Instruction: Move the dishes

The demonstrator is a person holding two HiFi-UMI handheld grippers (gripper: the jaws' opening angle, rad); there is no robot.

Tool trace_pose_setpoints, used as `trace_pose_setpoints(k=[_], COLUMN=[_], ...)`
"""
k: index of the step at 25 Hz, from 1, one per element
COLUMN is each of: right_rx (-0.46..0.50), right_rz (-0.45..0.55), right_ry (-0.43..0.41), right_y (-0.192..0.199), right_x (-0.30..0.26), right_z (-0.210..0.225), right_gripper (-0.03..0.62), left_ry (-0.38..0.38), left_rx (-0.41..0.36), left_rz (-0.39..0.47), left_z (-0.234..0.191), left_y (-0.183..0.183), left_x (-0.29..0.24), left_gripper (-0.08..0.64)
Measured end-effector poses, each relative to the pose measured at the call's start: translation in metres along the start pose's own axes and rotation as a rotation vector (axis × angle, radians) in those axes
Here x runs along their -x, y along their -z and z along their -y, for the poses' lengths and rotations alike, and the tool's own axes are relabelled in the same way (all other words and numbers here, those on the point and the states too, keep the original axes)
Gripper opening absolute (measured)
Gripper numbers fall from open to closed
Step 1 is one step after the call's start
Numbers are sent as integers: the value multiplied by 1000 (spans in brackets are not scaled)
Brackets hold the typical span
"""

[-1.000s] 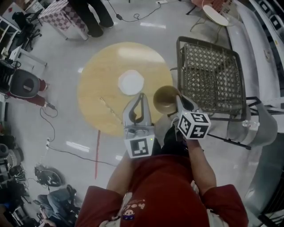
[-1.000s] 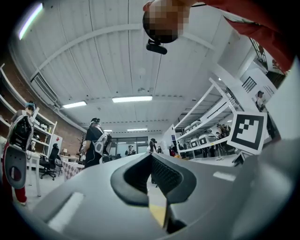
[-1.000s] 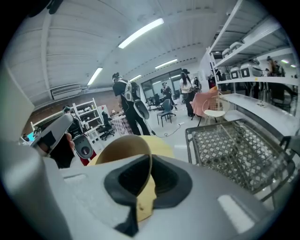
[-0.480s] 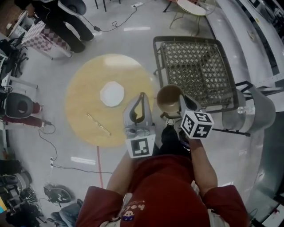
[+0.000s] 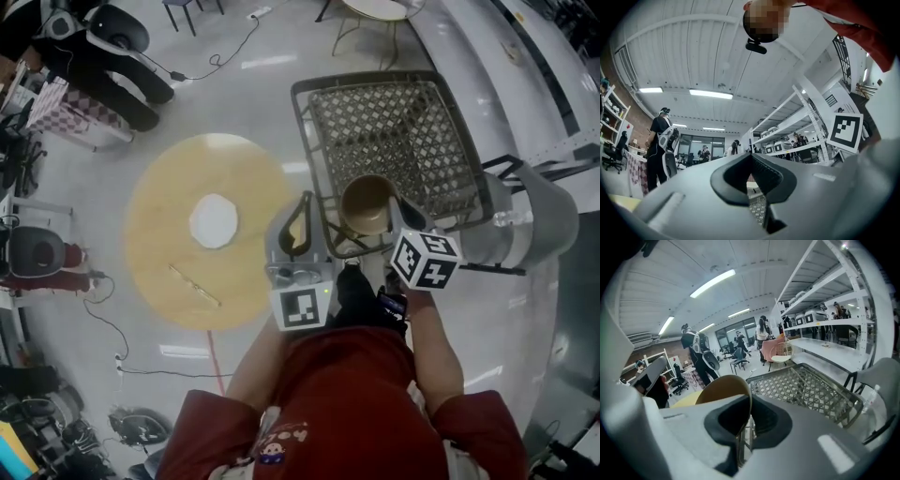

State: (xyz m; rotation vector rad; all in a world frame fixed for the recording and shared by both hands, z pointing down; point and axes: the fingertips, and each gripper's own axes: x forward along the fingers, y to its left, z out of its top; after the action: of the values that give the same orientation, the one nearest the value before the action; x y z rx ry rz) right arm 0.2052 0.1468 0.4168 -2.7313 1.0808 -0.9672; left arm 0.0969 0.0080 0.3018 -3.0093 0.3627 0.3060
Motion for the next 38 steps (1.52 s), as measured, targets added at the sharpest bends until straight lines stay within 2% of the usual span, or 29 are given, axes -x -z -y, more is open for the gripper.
trace_pose_setpoints(k=[8,21,38], right_rx=[-51,-102,-156], right_rz=[-10,-79,-251], right_ry=[52,107,159], right_y=[-10,-5,62], right_x=[-12,-63,-141], right_z=[58,132,195], right_gripper=[17,17,17], left_ry=[52,108,117], left_rx=[6,7,26], left_rz=[3,-82,-209], left_z=[40,89,115], left_y=[8,54,132], left_x=[-44,-100,-134], left_gripper=[6,6,6])
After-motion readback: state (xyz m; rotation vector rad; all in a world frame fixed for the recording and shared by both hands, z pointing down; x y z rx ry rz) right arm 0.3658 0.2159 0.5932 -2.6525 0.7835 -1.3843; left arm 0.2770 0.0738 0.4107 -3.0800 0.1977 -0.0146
